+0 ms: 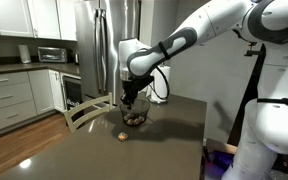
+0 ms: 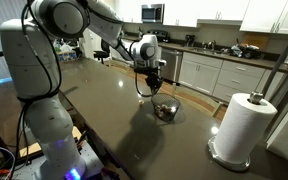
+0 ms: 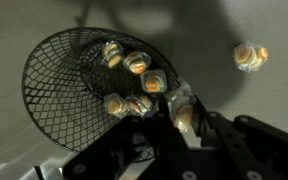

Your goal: Remove one object from the basket and place it on the left side of the counter

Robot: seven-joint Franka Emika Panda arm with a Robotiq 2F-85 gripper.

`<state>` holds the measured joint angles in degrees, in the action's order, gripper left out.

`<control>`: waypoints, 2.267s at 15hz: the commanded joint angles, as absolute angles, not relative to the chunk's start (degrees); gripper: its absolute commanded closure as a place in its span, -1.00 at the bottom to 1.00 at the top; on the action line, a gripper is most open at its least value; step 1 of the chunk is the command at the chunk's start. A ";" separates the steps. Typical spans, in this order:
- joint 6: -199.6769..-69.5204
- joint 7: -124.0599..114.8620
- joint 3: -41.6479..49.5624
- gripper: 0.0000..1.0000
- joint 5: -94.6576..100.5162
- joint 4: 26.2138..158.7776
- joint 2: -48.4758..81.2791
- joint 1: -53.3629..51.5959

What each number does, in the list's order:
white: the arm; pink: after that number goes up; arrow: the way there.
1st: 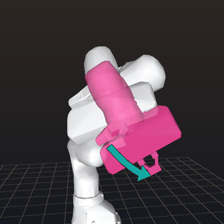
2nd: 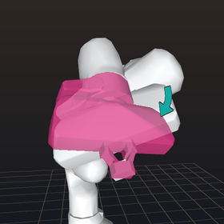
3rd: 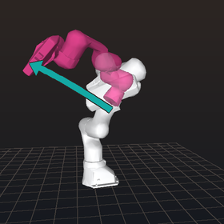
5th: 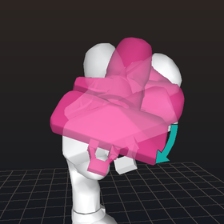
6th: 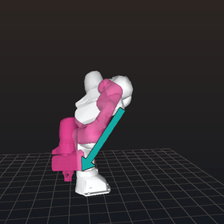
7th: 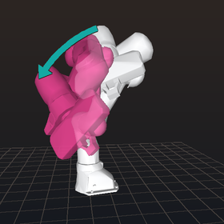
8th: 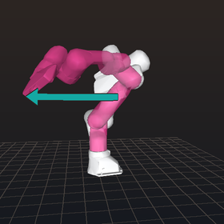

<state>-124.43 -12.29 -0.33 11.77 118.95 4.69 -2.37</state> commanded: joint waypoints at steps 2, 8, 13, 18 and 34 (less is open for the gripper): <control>-125.94 -1.32 -2.06 0.79 5.29 120.34 3.52 -2.29; -125.24 10.76 -2.79 0.79 -3.46 119.98 4.41 -2.05; -123.76 13.95 -4.08 0.79 -4.24 119.10 6.81 -2.89; -123.08 14.67 -5.87 0.79 -3.73 118.68 8.42 -3.65; -121.88 15.58 -6.97 -0.16 -3.52 117.81 9.92 -3.94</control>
<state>-123.44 13.47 -7.07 -2.58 119.24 9.21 -4.04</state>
